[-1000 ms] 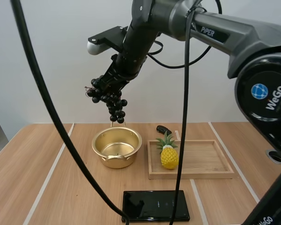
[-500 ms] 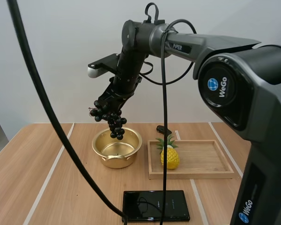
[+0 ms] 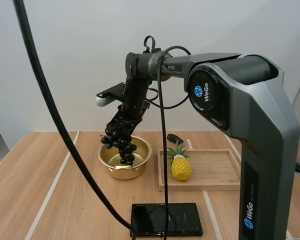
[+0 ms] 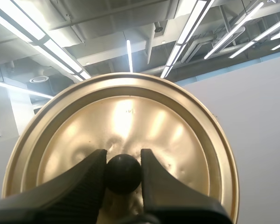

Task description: Open the pot, put the grape inside, and close it

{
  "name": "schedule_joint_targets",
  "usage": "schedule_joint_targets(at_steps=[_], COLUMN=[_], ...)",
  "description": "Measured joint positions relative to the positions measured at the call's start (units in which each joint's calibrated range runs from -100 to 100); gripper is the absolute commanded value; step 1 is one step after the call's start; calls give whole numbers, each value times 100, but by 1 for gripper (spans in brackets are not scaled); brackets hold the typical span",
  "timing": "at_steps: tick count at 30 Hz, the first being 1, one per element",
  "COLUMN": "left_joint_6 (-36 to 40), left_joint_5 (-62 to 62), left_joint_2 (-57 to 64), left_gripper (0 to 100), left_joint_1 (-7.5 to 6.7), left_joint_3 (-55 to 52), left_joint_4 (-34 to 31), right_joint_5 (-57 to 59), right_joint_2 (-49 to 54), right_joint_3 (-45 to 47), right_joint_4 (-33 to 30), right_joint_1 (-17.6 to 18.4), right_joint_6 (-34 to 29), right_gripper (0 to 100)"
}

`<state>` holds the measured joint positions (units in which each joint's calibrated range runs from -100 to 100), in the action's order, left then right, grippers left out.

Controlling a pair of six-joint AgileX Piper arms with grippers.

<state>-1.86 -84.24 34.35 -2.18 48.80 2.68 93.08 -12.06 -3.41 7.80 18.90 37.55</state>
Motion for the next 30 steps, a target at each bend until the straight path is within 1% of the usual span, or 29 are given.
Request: schedule_joint_targets(at_steps=[4, 9, 13, 21, 30], left_joint_6=[0, 0, 0, -9, -9], left_joint_5=[-20, -121, -193, -233, -233], left_joint_2=[-10, -10, -10, -10, -10], left_gripper=[0, 0, 0, 0, 0], left_joint_1=[0, 0, 0, 0, 0], left_joint_3=[0, 0, 0, 0, 0], left_joint_4=[0, 0, 0, 0, 0], right_joint_5=[-349, -519, -541, 84, 229], right_joint_2=[-207, -335, -410, -597, -597], right_joint_3=[212, 280, 280, 268, 268], right_joint_4=[-353, -529, -540, -552, -325], right_joint_1=[0, 0, 0, 0, 0], right_joint_6=[-129, -182, -200, -200, -200], right_gripper=[0, 0, 0, 0, 0])
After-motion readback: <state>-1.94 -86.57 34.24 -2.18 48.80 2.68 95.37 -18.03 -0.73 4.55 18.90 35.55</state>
